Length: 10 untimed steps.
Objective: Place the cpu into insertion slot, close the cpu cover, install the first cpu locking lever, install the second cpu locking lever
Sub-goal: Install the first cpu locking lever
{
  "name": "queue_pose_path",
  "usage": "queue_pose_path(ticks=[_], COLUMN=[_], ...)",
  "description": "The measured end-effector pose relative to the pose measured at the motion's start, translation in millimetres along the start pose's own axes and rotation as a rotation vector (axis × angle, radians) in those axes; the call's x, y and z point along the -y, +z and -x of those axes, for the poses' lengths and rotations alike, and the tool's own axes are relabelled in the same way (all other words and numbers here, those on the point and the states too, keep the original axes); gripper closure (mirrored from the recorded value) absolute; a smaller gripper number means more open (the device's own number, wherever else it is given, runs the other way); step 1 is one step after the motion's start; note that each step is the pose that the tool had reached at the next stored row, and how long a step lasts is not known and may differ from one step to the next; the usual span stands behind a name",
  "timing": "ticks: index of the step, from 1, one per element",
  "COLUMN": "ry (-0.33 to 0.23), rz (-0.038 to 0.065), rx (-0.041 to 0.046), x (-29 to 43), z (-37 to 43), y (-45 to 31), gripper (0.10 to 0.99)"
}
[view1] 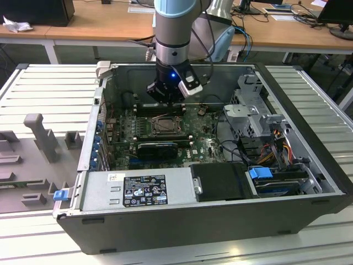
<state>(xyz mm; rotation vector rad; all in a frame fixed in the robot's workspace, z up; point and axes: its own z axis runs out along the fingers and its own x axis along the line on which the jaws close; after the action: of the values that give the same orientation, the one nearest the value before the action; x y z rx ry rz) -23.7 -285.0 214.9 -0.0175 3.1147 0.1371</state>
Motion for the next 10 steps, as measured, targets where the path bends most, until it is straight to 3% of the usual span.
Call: queue_pose_path(ticks=[7, 10], ry=[-0.002, -0.002], rz=[-0.006, -0.014], rx=[0.0, -0.0002], x=[0.6, 0.7], z=[1.8, 1.7], y=[7.7, 9.2], gripper=[0.98, 0.98])
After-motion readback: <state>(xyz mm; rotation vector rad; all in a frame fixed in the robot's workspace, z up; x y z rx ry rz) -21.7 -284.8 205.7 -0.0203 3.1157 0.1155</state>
